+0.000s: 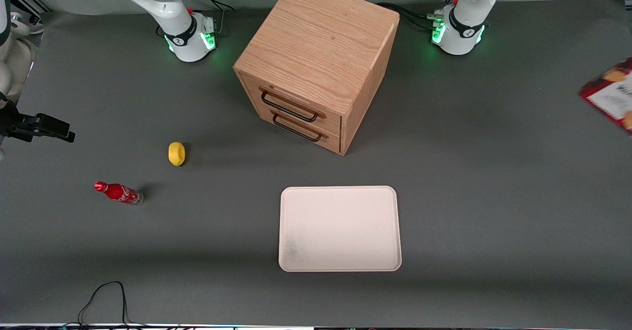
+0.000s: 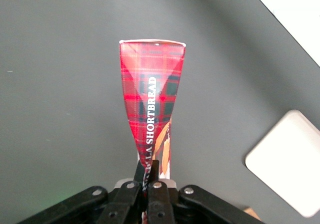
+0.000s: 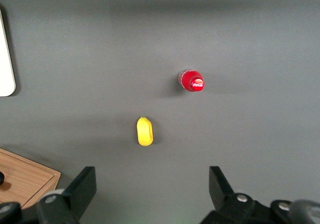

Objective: Place red cookie box on tray
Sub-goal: 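Carry the held box over the cream tray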

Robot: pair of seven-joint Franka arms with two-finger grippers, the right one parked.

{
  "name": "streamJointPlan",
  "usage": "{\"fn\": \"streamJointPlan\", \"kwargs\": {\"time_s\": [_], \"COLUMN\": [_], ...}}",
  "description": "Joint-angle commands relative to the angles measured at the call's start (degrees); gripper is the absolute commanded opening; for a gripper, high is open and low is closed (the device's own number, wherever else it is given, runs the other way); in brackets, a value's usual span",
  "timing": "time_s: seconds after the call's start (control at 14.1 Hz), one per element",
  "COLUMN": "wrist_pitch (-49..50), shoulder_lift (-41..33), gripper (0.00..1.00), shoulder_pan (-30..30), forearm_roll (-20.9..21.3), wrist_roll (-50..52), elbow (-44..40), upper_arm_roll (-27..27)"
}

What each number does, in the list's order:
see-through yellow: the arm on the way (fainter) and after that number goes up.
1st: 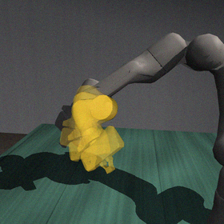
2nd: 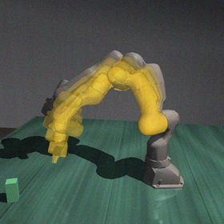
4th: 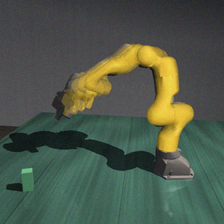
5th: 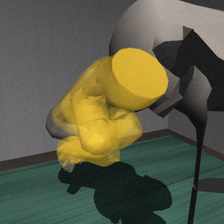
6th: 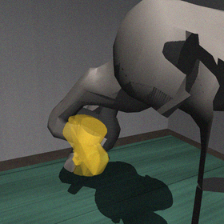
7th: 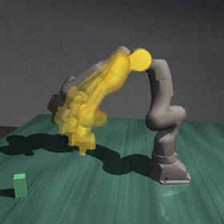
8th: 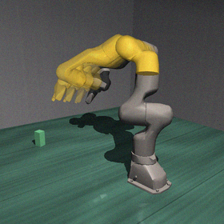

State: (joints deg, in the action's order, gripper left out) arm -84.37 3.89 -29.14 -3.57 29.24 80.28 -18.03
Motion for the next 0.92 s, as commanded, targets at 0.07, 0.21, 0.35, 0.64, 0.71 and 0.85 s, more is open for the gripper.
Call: {"fn": "streamJointPlan", "kwargs": {"time_s": [0.07, 0.21, 0.35, 0.64, 0.71, 0.85], "wrist_pitch": [1.4, 1.4, 1.1, 0.5, 0.1, -0.4], "shoulder_lift": [2.4, 3.6, 5.9, 14.4, 18.2, 22.8], "gripper": [0.0, 0.0, 0.0, 0.0, 0.0, 0.0], "shoulder_pan": [11.1, 16.4, 22.3, 33.2, 37.4, 40.9], "forearm_roll": [1.0, 0.3, 0.7, 2.4, 4.9, 6.5], "wrist_roll": [4.9, 5.3, 5.6, 5.6, 5.6, 5.4], "elbow": [-2.9, -3.3, -5.6, -14.2, -18.1, -23.0], "upper_arm_roll": [-0.8, -0.9, -0.9, -0.8, -0.8, -0.8]}}
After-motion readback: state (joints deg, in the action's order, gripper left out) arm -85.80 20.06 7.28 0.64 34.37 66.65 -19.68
